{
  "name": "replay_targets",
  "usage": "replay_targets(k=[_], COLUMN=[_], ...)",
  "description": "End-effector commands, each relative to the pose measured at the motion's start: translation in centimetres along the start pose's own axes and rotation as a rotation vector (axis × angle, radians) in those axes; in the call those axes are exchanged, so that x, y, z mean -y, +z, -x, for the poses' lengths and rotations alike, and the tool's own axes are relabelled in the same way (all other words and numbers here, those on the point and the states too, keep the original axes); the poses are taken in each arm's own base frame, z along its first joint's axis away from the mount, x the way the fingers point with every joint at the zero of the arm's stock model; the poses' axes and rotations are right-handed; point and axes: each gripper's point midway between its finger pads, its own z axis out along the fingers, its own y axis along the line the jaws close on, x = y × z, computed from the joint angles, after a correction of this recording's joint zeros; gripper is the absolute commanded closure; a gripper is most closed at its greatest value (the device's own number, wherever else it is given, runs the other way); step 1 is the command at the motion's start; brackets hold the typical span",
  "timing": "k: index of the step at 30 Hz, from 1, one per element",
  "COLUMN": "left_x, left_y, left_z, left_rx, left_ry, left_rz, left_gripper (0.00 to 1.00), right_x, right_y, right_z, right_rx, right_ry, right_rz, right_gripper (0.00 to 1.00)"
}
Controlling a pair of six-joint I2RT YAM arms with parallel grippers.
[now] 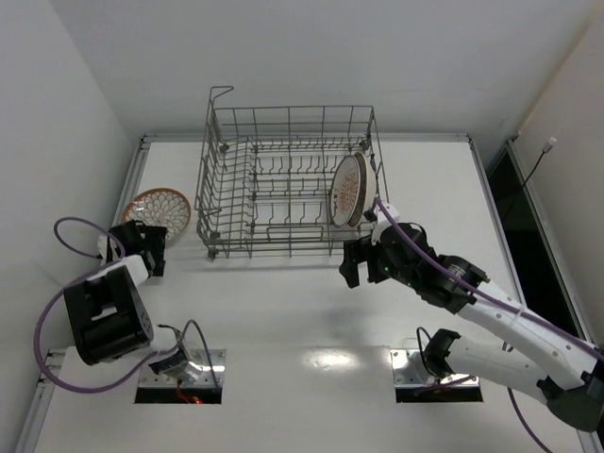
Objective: Load the plates into the dish rack
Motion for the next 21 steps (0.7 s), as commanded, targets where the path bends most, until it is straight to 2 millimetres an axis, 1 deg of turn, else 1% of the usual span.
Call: replay_targets(k=[1, 2, 3, 4, 5, 6, 7, 8, 9, 10, 11, 13, 14, 15, 16, 17, 18, 19, 20, 21], left_x=[2.0, 1.8, 2.2, 2.5, 2.2, 1.4, 1.2, 0.6, 0.5, -0.1, 0.1, 0.1, 0.7, 1.4, 1.1, 1.5, 2.0, 2.1, 2.6, 3.3], left_y=[1.5, 1.9, 2.3, 2.8, 3.2, 4.1, 4.4, 4.7, 4.9, 5.1, 5.1, 5.0, 5.0, 4.8, 4.7, 4.2, 4.1, 3.7, 3.4, 2.6], left_z=[1.7, 1.6, 1.2, 1.5, 1.1, 0.4, -0.2, -0.1, -0.2, -0.4, -0.3, -0.9, -0.6, -0.6, -0.9, -0.6, -0.3, -0.6, -0.5, -0.2], left_rx=[0.05, 0.047, 0.023, 0.017, -0.005, -0.034, -0.063, -0.065, -0.066, -0.071, -0.067, -0.087, -0.076, -0.08, -0.089, -0.086, -0.078, -0.087, -0.088, -0.073], left_ry=[-0.031, -0.031, -0.03, -0.025, -0.013, -0.014, -0.014, -0.021, -0.022, -0.022, -0.022, -0.021, -0.02, -0.006, -0.006, -0.001, 0.001, 0.013, 0.015, 0.027], left_rz=[-0.046, -0.04, -0.053, -0.059, -0.049, -0.019, -0.022, -0.005, -0.002, 0.008, 0.0, -0.024, -0.047, -0.075, -0.077, -0.102, -0.12, -0.137, -0.155, -0.184], left_gripper=[0.2, 0.2, 0.2, 0.21, 0.23, 0.25, 0.25, 0.26, 0.26, 0.33, 0.37, 0.52, 0.65, 0.72, 0.84, 0.9, 0.95, 0.98, 1.0, 1.0], right_x=[-0.5, -0.4, -0.4, -0.1, 0.0, -0.1, 0.0, 0.2, 0.2, 0.2, 0.3, 0.1, 0.1, 0.1, 0.2, 0.3, 0.3, 0.4, 0.4, 0.2], right_y=[-0.7, -0.8, -1.0, -1.0, -1.0, -1.0, -1.1, -0.9, -1.0, -1.0, -1.0, -1.2, -1.2, -1.3, -1.4, -1.5, -1.5, -1.5, -1.5, -1.6], right_z=[1.1, 0.8, 0.9, 0.8, 0.6, 0.6, 0.3, -0.1, -0.3, -0.3, -0.5, -0.4, -0.4, -0.6, -0.8, -1.0, -1.0, -1.2, -1.2, -1.2], right_rx=[0.016, 0.003, 0.011, 0.006, -0.002, -0.002, -0.013, -0.022, -0.03, -0.03, -0.038, -0.034, -0.033, -0.042, -0.039, -0.036, -0.036, -0.035, -0.035, -0.039], right_ry=[-0.007, -0.009, -0.007, -0.009, -0.011, -0.002, -0.004, -0.005, 0.004, 0.004, 0.002, 0.013, 0.013, 0.022, 0.023, 0.023, 0.023, 0.033, 0.033, 0.033], right_rz=[0.015, 0.01, 0.013, 0.001, -0.002, -0.002, -0.007, -0.01, -0.014, -0.014, -0.017, -0.005, -0.005, -0.009, -0.008, -0.007, -0.007, -0.006, -0.006, 0.004], right_gripper=[0.02, 0.02, 0.02, 0.02, 0.02, 0.02, 0.02, 0.02, 0.02, 0.02, 0.02, 0.02, 0.02, 0.02, 0.0, 0.0, 0.0, 0.0, 0.0, 0.0])
